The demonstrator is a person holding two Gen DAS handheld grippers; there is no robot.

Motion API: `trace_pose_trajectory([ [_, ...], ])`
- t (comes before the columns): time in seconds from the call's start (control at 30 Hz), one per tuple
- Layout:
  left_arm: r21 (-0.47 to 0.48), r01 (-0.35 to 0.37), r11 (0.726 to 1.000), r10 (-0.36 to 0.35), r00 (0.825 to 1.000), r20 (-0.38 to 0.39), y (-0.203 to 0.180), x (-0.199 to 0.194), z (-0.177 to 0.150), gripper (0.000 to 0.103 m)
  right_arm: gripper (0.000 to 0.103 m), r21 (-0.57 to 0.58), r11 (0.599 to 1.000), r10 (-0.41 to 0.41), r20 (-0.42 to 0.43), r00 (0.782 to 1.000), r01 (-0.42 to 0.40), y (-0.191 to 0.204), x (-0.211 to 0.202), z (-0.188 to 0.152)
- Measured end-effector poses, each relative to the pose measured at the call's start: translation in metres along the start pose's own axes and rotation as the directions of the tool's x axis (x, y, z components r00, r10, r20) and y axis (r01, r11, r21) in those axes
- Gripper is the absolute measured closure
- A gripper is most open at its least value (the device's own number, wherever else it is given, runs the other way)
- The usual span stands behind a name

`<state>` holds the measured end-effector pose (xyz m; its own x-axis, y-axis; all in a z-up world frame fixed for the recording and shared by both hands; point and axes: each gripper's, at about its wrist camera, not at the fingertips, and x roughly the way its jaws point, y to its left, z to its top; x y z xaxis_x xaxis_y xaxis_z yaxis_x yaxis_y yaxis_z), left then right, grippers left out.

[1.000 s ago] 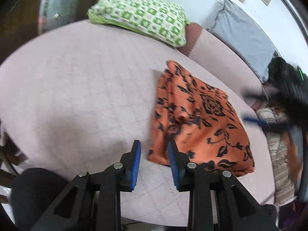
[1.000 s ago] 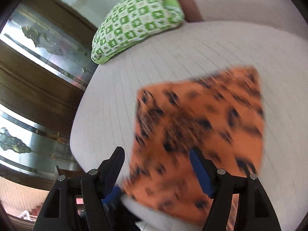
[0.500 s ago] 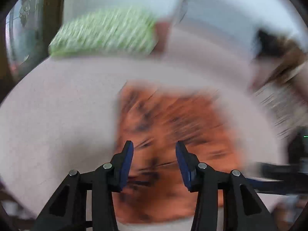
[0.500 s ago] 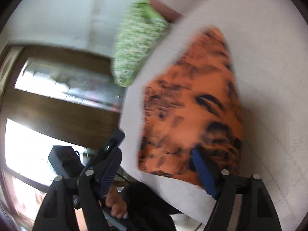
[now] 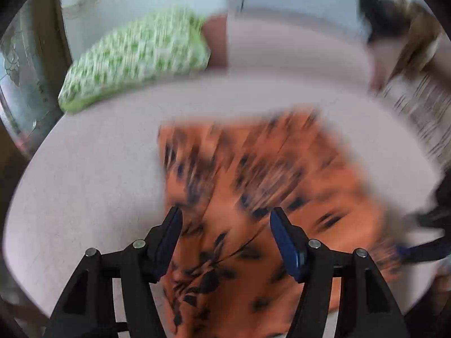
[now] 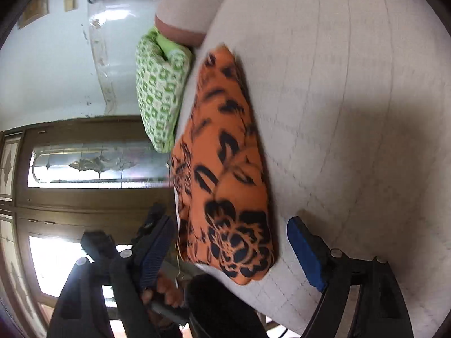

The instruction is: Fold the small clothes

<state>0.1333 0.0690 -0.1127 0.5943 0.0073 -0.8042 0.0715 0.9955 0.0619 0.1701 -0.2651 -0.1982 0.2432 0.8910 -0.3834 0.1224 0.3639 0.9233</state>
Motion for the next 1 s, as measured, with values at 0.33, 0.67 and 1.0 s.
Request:
trace_pose_trajectory([
  [0.33,-0.129,0.044,0.991,-0.049,0.998,-0.037,0.031,0.025,-0.014,0.033,0.065,-0.182,0.954,-0.240,0.015,0.971,0.239,0.035,0.046,-0.003],
  [0.67,-0.089,0.111,0.990,-0.096,0.983,0.154,0.032,-0.034,0.009,0.041,0.029,-0.167,0.973,-0.149,0.076,0.986,0.160,0.050,0.015,0.000],
  [1.0,-0.178,0.067,0.982,-0.077,0.996,-0.045,0.054,0.045,-0.013,0.032,0.065,-0.263,0.929,-0.250,0.080,0.965,0.262,0.064,0.060,0.043],
])
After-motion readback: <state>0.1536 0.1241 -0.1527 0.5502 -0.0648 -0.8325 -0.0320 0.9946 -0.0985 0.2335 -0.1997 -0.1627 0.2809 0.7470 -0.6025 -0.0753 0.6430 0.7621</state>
